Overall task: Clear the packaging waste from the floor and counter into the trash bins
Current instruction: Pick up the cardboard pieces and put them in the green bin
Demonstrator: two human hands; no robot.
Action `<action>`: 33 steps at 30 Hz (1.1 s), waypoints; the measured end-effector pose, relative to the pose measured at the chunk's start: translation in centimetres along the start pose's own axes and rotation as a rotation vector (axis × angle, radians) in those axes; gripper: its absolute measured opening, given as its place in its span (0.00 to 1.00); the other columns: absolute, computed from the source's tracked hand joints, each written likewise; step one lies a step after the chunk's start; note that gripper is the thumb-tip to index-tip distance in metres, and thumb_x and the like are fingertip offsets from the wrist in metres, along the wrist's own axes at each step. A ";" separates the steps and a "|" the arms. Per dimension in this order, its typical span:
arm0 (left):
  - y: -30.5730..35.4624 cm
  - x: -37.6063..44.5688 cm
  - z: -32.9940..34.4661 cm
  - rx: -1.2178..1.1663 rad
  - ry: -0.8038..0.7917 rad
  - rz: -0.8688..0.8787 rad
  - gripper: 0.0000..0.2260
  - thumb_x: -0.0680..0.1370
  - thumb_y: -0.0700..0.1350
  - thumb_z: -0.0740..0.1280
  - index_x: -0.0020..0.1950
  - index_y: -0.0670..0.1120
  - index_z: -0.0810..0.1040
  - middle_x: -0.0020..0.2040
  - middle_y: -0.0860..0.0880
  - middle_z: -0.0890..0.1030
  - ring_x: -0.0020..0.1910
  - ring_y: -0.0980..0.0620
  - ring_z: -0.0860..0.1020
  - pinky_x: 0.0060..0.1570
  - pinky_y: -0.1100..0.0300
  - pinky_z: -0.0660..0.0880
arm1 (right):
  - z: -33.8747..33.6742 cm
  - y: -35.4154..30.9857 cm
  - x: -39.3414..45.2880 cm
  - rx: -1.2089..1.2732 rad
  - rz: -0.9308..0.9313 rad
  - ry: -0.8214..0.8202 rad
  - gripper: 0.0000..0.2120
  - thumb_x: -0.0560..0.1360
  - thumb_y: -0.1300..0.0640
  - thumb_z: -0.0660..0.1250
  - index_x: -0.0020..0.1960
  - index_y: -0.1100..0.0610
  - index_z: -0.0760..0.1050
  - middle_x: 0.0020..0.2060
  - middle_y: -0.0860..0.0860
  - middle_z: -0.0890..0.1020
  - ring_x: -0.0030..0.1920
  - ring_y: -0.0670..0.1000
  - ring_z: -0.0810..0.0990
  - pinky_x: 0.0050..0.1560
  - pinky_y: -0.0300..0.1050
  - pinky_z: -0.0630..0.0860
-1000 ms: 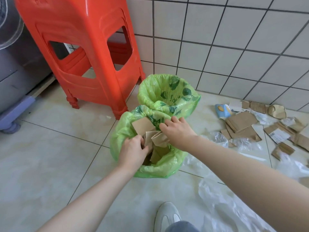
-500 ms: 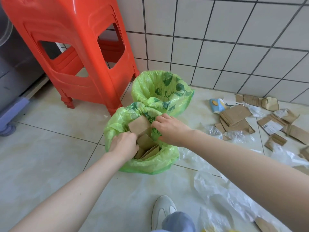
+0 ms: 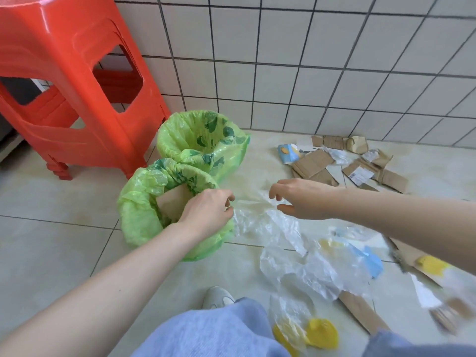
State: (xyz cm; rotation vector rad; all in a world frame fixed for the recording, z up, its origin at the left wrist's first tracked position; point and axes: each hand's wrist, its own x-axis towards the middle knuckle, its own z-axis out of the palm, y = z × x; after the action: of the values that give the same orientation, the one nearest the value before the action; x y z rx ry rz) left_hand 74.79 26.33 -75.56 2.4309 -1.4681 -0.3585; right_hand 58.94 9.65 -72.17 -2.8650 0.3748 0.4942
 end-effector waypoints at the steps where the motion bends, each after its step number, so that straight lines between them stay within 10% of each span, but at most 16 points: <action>1: 1.1 0.3 1.0 -0.018 -0.026 0.024 0.12 0.77 0.47 0.62 0.59 0.51 0.77 0.52 0.54 0.81 0.52 0.50 0.78 0.45 0.57 0.75 | 0.5 1.1 -1.5 0.000 0.027 -0.012 0.15 0.79 0.51 0.59 0.64 0.53 0.68 0.57 0.48 0.75 0.55 0.50 0.75 0.53 0.43 0.73; 19: 15.4 2.0 19.1 0.104 -0.497 0.655 0.12 0.79 0.48 0.58 0.60 0.50 0.75 0.56 0.53 0.78 0.58 0.52 0.73 0.47 0.56 0.73 | 18.7 13.8 -19.1 0.240 0.395 -0.453 0.14 0.79 0.50 0.58 0.62 0.53 0.70 0.58 0.50 0.75 0.59 0.52 0.74 0.57 0.45 0.71; 23: 17.4 1.8 23.5 0.112 -0.598 0.885 0.07 0.73 0.46 0.65 0.49 0.50 0.79 0.43 0.52 0.79 0.43 0.50 0.78 0.29 0.61 0.68 | 22.4 16.3 -19.1 0.223 0.571 -0.483 0.16 0.79 0.51 0.58 0.64 0.57 0.68 0.61 0.53 0.72 0.63 0.55 0.72 0.59 0.50 0.72; 33: 20.6 0.3 30.9 0.228 -0.677 0.938 0.16 0.69 0.47 0.64 0.56 0.44 0.75 0.53 0.46 0.77 0.49 0.44 0.77 0.43 0.54 0.77 | 27.2 21.4 -19.6 0.175 0.866 0.036 0.18 0.78 0.57 0.60 0.66 0.60 0.66 0.60 0.56 0.70 0.60 0.58 0.70 0.56 0.47 0.68</action>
State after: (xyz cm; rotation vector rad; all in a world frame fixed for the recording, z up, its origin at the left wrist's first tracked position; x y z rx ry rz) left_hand 47.19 13.52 -96.90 1.4923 -2.8260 -0.8463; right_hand 26.89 0.30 -93.81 -2.4153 1.5867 0.4948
